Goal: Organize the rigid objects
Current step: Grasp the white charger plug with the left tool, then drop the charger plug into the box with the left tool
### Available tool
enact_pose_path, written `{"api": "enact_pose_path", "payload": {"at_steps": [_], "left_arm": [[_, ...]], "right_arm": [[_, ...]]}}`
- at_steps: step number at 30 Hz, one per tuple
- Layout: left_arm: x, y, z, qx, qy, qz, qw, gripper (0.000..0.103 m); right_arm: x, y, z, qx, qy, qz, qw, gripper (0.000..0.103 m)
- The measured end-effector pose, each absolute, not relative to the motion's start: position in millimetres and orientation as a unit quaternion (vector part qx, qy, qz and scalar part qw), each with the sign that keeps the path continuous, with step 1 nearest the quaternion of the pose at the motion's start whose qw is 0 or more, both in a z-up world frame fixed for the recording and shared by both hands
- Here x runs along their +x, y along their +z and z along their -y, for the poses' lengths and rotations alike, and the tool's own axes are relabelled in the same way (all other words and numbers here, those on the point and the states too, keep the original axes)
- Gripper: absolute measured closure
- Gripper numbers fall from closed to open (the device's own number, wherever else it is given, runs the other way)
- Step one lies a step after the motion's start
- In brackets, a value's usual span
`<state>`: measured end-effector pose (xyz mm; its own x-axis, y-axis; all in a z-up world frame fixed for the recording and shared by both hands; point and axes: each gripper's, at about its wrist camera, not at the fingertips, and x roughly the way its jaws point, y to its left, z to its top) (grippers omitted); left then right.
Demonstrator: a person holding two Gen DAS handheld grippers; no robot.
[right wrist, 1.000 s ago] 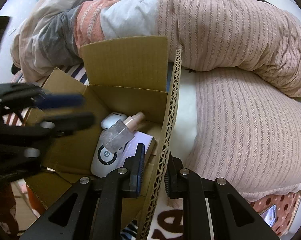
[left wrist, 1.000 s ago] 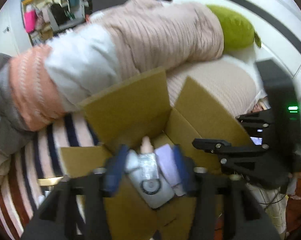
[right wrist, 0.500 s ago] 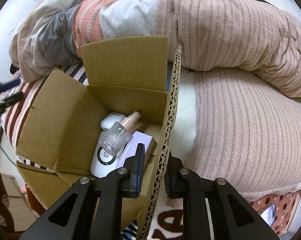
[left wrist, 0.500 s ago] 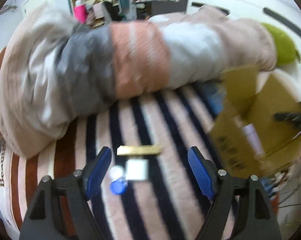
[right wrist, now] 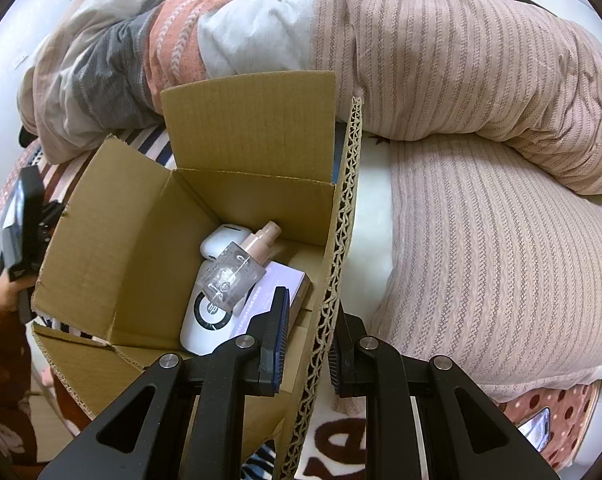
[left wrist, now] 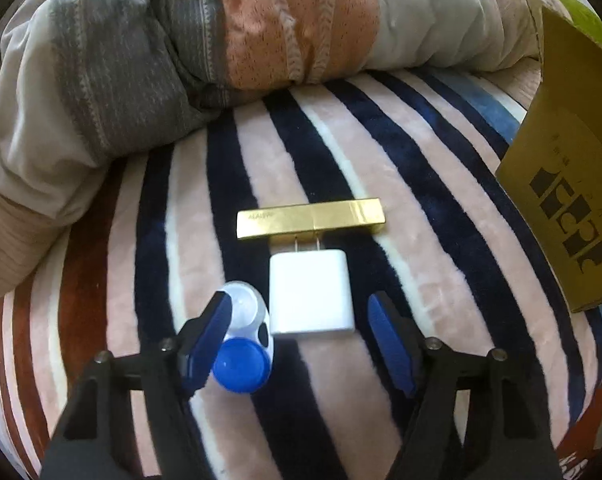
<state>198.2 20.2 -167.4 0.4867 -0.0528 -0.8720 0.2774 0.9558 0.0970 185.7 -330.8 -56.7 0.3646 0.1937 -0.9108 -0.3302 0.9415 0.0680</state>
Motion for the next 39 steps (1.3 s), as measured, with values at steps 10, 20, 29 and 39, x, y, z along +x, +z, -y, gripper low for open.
{"api": "enact_pose_path", "payload": {"at_steps": [10, 20, 29, 39], "left_arm": [[197.9, -178.8, 11.8, 0.125, -0.110, -0.518, 0.839, 0.064], [181.1, -120.5, 10.9, 0.111, -0.098, -0.479, 0.865, 0.065], [153.0, -10.8, 81.1, 0.109, -0.187, -0.406, 0.888, 0.065], [180.4, -35.9, 180.5, 0.089, -0.269, -0.513, 0.811, 0.065]], "right_arm": [[184.4, -56.8, 331.0, -0.064, 0.158, -0.542, 0.823, 0.089], [184.6, -55.3, 330.2, -0.065, 0.158, -0.543, 0.822, 0.089], [184.5, -54.5, 329.7, -0.065, 0.157, -0.542, 0.823, 0.089], [185.3, -54.3, 328.8, -0.065, 0.156, -0.543, 0.822, 0.089]]}}
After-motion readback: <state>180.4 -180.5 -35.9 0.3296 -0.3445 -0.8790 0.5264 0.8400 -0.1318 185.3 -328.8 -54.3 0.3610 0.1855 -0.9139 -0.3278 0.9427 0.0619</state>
